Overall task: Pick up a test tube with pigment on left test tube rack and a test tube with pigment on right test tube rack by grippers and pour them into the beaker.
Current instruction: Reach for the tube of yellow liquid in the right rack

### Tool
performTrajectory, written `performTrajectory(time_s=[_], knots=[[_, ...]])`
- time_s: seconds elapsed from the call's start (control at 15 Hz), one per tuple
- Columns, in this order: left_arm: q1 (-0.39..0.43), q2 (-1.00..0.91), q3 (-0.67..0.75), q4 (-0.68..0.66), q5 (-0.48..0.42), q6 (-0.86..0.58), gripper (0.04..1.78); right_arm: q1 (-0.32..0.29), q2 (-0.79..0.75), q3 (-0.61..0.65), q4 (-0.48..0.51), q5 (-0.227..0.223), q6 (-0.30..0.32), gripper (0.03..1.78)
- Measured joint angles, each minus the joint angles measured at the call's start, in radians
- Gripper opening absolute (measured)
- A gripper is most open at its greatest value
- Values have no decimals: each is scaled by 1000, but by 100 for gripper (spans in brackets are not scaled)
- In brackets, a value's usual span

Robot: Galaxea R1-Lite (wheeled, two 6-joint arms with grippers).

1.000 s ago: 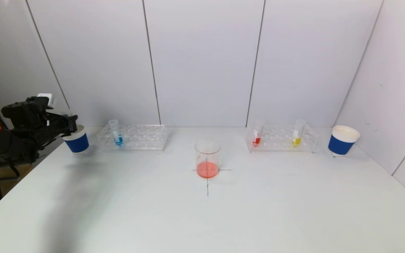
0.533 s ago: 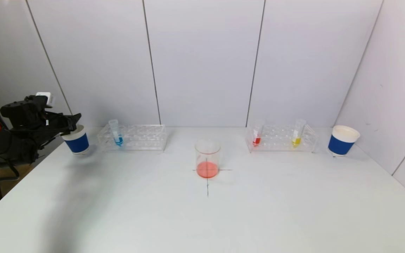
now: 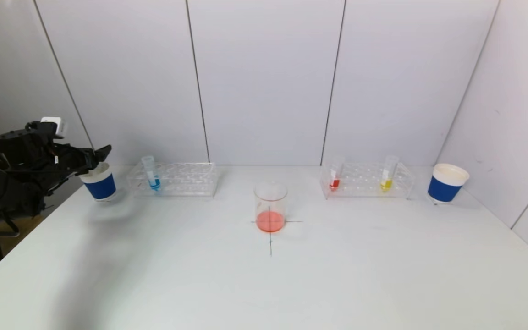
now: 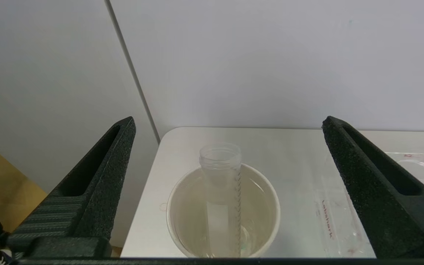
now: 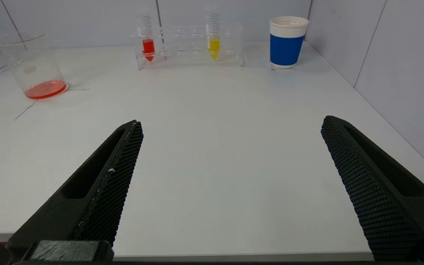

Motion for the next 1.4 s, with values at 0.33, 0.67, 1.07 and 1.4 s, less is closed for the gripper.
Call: performTrajectory(time_s=[0.33, 0.67, 1.07, 1.4], knots=[[-41, -219, 187, -19, 0, 0, 176, 0, 0, 0, 0, 0, 0, 176], [-159, -590, 513, -14, 4, 0, 176, 0, 0, 0, 0, 0, 0, 176], [-296, -1083, 850, 95, 27, 39, 176, 0, 0, 0, 0, 0, 0, 176], [-311, -1541, 941, 436, 50, 43, 176, 0, 0, 0, 0, 0, 0, 176]])
